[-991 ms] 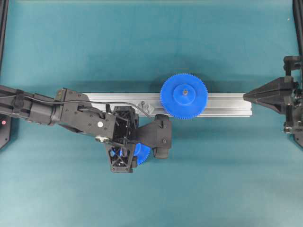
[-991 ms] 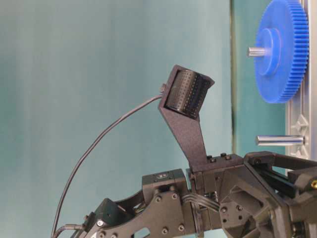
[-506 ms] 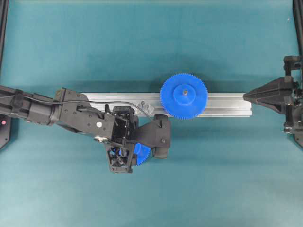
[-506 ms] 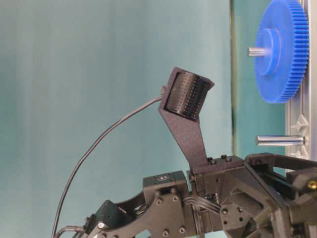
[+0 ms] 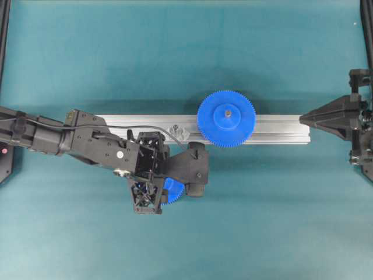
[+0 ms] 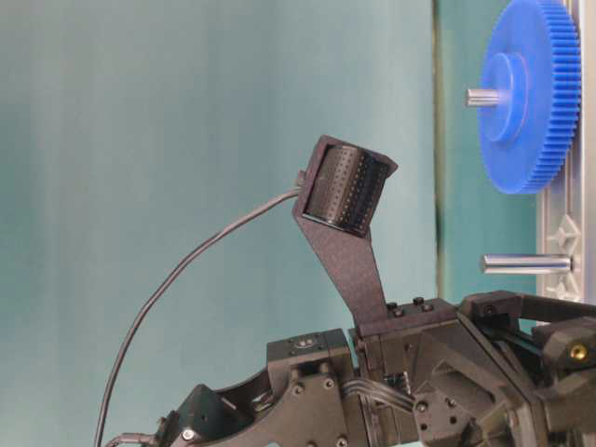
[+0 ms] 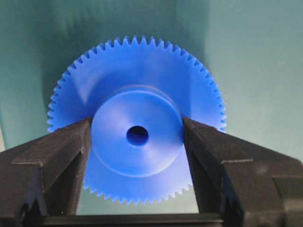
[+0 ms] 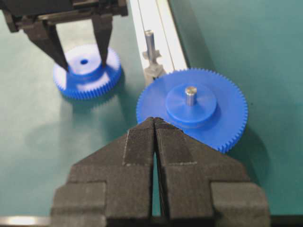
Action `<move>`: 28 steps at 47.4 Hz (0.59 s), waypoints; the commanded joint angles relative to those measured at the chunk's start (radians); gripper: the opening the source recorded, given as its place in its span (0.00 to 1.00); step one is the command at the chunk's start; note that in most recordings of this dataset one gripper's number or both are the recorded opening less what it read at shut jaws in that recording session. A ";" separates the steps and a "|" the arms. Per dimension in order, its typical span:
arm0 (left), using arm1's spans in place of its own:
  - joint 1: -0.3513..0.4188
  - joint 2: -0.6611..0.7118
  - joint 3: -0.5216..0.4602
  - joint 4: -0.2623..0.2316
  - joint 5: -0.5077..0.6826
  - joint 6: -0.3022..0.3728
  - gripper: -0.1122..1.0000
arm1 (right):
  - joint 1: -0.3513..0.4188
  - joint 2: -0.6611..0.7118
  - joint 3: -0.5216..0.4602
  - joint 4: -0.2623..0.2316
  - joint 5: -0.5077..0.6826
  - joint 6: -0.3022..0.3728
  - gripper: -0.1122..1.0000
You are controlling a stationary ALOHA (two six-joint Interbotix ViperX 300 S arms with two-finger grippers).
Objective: Find the location of the shaft and insert the small gear.
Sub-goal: 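Lift the small blue gear with the left gripper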
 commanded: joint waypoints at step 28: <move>0.003 -0.011 -0.006 0.003 0.005 0.006 0.68 | -0.003 0.006 -0.003 0.000 -0.011 0.008 0.09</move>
